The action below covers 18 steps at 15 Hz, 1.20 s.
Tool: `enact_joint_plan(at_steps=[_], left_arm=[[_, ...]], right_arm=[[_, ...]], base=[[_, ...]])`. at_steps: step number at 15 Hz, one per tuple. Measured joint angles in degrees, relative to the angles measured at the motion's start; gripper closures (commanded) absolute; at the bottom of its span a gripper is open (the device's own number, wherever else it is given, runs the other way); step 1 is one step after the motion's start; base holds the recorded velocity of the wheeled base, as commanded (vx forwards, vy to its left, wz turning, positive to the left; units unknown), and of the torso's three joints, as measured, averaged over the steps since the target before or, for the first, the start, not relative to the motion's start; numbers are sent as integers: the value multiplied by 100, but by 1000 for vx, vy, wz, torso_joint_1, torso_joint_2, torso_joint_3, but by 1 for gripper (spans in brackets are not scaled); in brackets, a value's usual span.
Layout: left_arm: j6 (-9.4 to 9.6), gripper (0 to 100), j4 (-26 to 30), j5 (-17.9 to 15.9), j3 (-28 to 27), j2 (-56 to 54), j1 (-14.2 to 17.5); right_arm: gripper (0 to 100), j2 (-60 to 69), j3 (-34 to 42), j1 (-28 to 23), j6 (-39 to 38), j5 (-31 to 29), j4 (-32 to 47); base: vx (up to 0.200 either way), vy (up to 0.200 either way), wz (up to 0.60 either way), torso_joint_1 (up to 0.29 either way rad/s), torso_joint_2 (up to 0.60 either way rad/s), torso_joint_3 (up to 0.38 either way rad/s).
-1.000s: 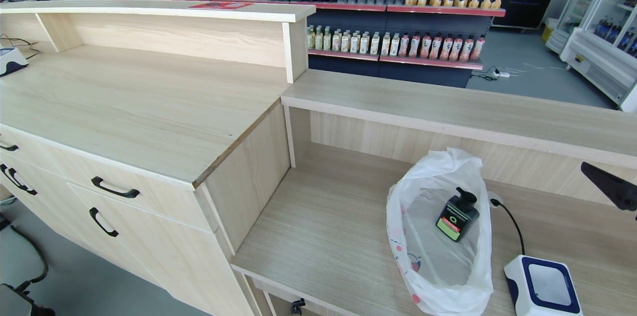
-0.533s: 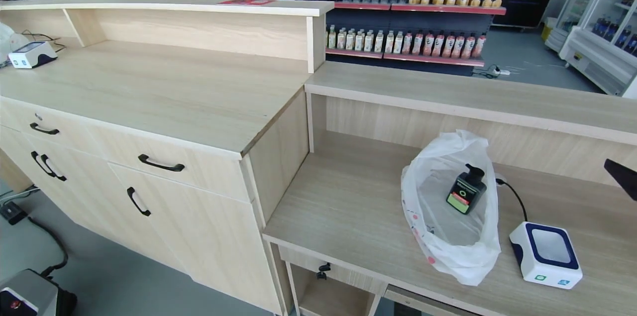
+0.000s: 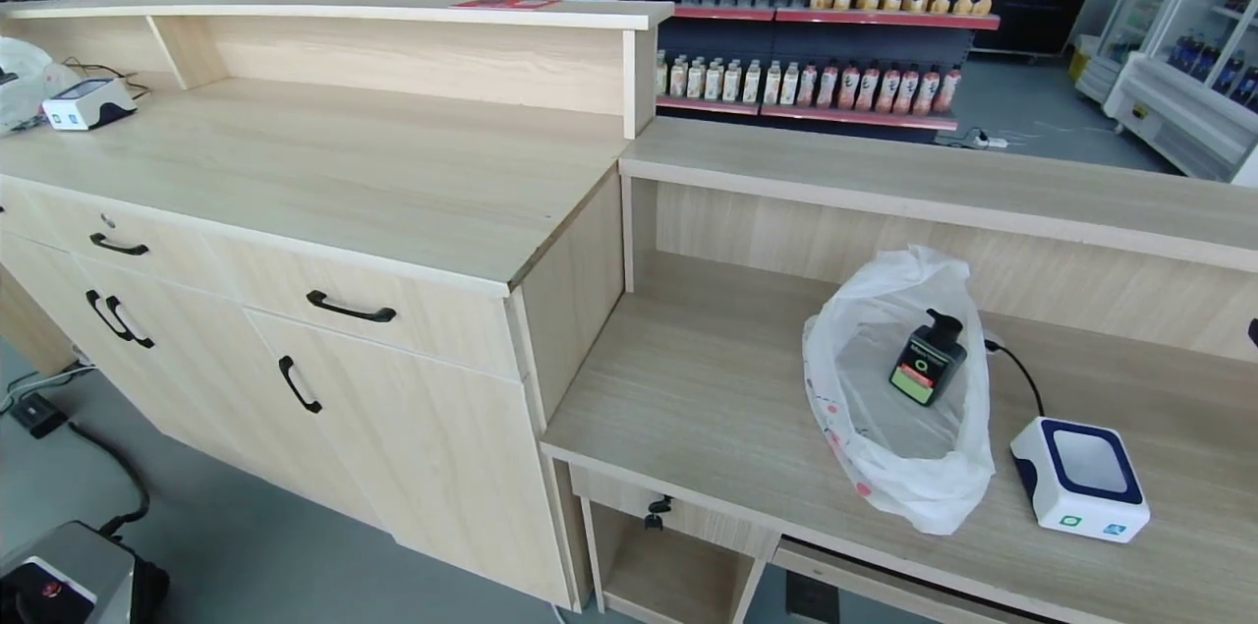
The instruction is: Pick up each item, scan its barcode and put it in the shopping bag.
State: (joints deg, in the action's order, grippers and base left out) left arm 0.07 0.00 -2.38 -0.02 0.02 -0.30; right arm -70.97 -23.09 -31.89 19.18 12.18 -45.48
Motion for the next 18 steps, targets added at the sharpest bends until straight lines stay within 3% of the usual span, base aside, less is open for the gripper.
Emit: enact_joint_plan(at_steps=[3,7,11,14,16,18], left_arm=[[2,0,0,2,2,0,-10],[2,0,0,0,2,0,-5],[2,0,0,0,2,0,0],[2,0,0,0,2,0,-5],[2,0,0,0,2,0,-2],[2,0,0,2,2,0,-5]], right_arm=[[0,41,-91,-201,4,172,18],[0,-218,-271,-494,-10,-50,317],[0,-1062,-205,-824,9,-101,411],[0,-1991,-130,-931,-16,-44,-20],[0,-2665,-174,-917,-43,433,-717],[0,-3349,-456,-816,-27,1306,-1215]], base=[[0,0,-600,10,2,2],[0,0,-600,5,4,5],[0,0,0,0,0,0],[0,0,0,0,0,0],[0,0,0,0,0,0],[0,0,0,0,0,0]])
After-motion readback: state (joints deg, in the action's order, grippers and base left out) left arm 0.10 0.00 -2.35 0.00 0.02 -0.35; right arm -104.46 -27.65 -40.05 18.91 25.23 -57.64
